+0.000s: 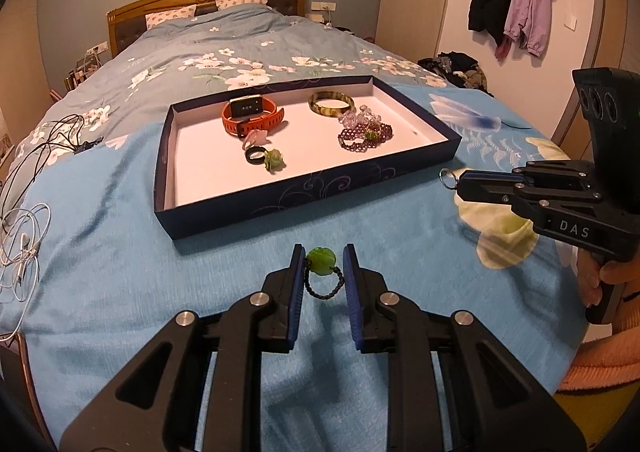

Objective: Organize jewelry
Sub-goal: 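Carry the green ring over the box lid with the left tool while the right tool carries the silver ring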

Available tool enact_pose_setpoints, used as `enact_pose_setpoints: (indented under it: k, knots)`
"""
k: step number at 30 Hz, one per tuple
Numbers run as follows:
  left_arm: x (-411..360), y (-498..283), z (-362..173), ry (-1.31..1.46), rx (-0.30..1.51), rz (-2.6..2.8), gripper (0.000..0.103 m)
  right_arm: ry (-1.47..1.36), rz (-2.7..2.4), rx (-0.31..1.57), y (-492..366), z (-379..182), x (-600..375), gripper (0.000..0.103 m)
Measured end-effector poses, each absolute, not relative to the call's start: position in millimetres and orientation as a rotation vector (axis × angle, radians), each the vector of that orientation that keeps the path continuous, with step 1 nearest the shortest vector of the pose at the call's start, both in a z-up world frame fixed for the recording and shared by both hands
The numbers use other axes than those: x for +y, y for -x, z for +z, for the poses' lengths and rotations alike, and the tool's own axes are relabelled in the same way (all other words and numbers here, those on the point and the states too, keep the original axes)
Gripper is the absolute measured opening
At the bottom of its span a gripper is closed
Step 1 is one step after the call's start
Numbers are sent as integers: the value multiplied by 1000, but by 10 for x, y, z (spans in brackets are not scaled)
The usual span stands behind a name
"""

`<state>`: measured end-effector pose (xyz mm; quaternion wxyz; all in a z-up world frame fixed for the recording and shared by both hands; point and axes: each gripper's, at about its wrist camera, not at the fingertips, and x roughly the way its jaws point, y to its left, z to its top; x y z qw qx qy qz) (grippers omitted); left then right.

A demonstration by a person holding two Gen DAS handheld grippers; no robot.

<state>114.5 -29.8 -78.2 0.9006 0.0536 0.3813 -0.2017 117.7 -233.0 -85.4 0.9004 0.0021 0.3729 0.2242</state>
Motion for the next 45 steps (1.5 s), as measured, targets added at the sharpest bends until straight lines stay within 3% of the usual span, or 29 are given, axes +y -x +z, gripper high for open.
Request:
enact_pose_setpoints:
  k: [45]
  knots:
    - [-258, -1353, -436, -83, 679, -384, 19, 5, 459, 684, -1386, -559, -2350, 3]
